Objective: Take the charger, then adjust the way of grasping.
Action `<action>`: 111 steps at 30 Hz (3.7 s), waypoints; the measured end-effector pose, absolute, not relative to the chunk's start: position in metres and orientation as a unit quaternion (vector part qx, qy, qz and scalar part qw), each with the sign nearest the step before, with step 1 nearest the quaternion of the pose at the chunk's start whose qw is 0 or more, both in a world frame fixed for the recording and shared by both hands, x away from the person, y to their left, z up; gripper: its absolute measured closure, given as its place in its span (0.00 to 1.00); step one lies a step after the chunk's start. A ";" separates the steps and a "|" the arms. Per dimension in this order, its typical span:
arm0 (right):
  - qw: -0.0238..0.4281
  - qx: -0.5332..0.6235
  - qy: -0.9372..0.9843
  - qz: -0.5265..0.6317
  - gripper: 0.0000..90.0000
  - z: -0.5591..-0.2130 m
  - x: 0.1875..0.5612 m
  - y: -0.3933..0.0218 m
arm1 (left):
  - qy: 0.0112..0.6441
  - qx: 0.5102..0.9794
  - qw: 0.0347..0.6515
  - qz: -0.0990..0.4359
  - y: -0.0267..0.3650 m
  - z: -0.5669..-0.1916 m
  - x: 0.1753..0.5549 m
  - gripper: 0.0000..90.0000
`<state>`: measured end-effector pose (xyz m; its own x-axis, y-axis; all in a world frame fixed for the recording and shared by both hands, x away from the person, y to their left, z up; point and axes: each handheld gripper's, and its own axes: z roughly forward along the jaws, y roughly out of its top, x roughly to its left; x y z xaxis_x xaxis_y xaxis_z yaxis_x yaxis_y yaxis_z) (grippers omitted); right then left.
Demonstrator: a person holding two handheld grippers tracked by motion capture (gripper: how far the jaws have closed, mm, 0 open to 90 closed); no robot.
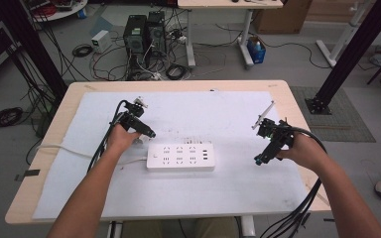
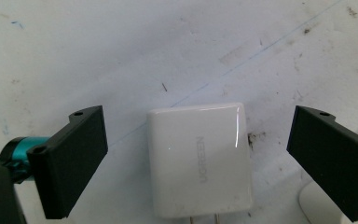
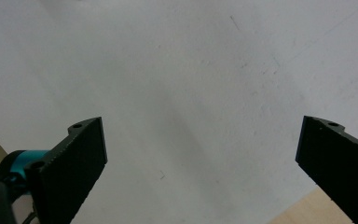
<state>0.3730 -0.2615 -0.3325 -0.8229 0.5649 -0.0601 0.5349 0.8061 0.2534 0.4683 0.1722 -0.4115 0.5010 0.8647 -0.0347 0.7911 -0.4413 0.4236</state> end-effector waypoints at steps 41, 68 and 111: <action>0.078 0.290 0.947 0.119 0.02 -0.333 0.373 -0.261 | 0.423 0.871 0.227 0.108 0.177 -0.402 0.451 0.47; 0.100 0.292 0.940 0.145 0.02 -0.319 0.360 -0.237 | 0.243 0.906 0.314 0.142 0.188 -0.305 0.366 0.47; -0.171 0.439 0.755 0.457 0.02 -0.328 0.357 -0.187 | 0.040 0.927 0.354 0.122 0.080 -0.294 0.343 0.47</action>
